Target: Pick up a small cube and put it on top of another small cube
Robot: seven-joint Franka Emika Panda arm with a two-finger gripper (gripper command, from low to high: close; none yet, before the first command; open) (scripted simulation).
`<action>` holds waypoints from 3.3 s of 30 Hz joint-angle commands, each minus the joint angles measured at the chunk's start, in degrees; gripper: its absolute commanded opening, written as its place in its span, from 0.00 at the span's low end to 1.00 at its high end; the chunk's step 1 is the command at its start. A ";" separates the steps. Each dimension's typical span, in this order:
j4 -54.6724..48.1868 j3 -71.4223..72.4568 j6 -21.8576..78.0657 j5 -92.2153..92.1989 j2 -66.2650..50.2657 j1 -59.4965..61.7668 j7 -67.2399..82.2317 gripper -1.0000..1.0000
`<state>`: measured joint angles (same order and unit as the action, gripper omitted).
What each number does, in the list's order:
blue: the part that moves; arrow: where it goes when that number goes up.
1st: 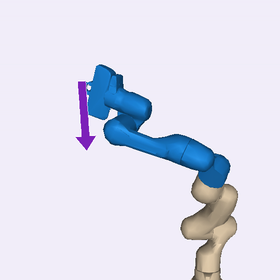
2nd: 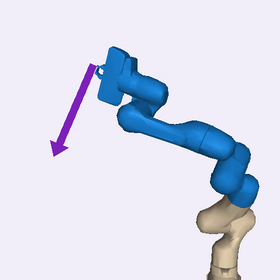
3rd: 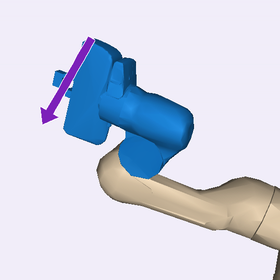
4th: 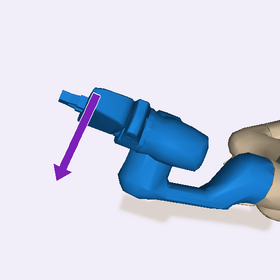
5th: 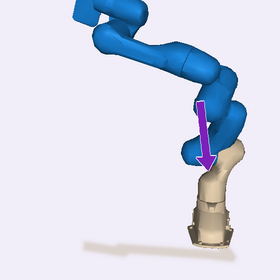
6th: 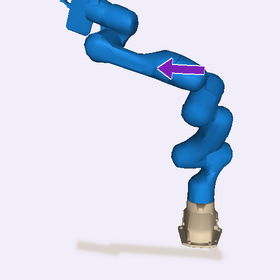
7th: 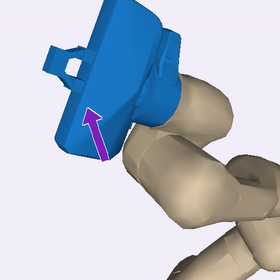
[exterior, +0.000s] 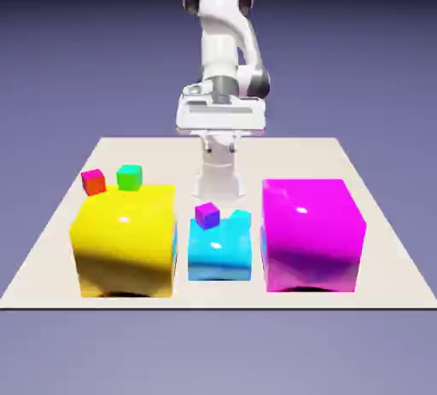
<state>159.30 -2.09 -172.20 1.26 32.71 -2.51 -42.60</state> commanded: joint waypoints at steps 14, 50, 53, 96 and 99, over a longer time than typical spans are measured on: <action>-11.21 -27.91 34.89 14.19 -4.41 -1.86 -10.31 0.50; -1.48 -24.82 75.91 -31.34 -49.24 36.20 -1.58 0.50; 0.06 -20.16 73.20 -38.82 -51.74 37.43 2.57 0.50; -27.96 -40.93 96.05 -44.07 -58.32 33.77 5.94 0.00; -32.87 -47.16 101.63 -43.22 -57.36 28.39 1.09 0.00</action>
<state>126.43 -49.25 -70.57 -42.05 -24.65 25.88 -41.54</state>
